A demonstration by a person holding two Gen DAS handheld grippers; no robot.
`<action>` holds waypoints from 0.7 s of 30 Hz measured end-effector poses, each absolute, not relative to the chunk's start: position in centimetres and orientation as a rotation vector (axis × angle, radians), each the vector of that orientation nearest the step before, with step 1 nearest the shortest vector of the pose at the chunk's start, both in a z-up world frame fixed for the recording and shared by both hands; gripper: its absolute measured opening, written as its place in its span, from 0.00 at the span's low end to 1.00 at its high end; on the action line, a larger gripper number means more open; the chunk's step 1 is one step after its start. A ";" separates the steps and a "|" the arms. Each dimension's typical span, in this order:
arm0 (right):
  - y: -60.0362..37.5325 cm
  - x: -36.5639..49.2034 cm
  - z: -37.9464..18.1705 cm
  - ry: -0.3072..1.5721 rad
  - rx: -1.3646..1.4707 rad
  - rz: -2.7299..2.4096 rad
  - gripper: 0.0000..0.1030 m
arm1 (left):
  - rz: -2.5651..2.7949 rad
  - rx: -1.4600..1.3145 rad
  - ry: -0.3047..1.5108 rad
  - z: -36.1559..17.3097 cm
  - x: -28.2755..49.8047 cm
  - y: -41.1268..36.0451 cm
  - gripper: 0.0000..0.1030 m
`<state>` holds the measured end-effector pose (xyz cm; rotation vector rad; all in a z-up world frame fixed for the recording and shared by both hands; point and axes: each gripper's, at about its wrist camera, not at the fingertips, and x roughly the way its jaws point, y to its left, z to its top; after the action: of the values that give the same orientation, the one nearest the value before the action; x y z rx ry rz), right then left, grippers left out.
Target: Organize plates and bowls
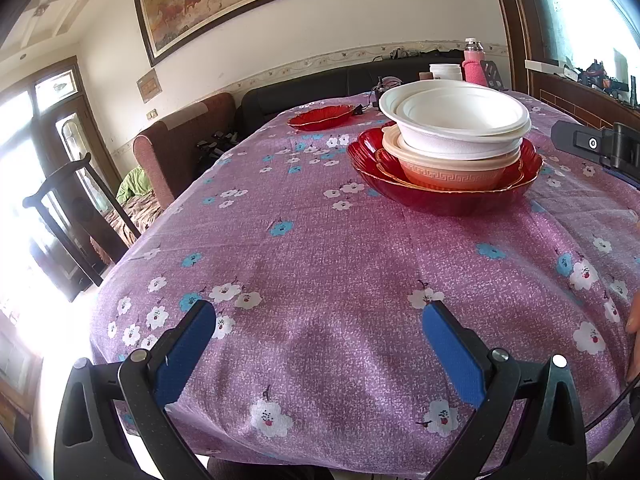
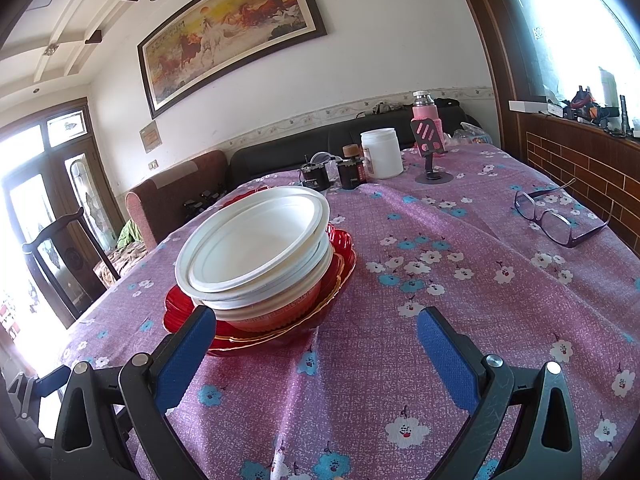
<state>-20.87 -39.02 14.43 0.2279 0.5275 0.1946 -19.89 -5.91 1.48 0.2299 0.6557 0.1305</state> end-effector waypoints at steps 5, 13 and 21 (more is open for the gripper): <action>-39.0 -20.9 14.4 0.527 0.228 0.195 0.99 | 0.128 0.230 0.657 1.5 -19.9 -5.9 1.00; -39.0 -20.9 14.4 0.528 0.228 0.195 0.99 | 0.120 0.222 0.664 1.4 -19.9 -5.8 1.00; -39.0 -20.9 14.4 0.528 0.228 0.195 0.99 | 0.113 0.211 0.668 1.6 -19.8 -5.8 1.00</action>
<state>-20.86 -39.02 14.45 0.2284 0.5276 0.1949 -19.82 -5.83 1.58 0.2107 0.6682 0.1126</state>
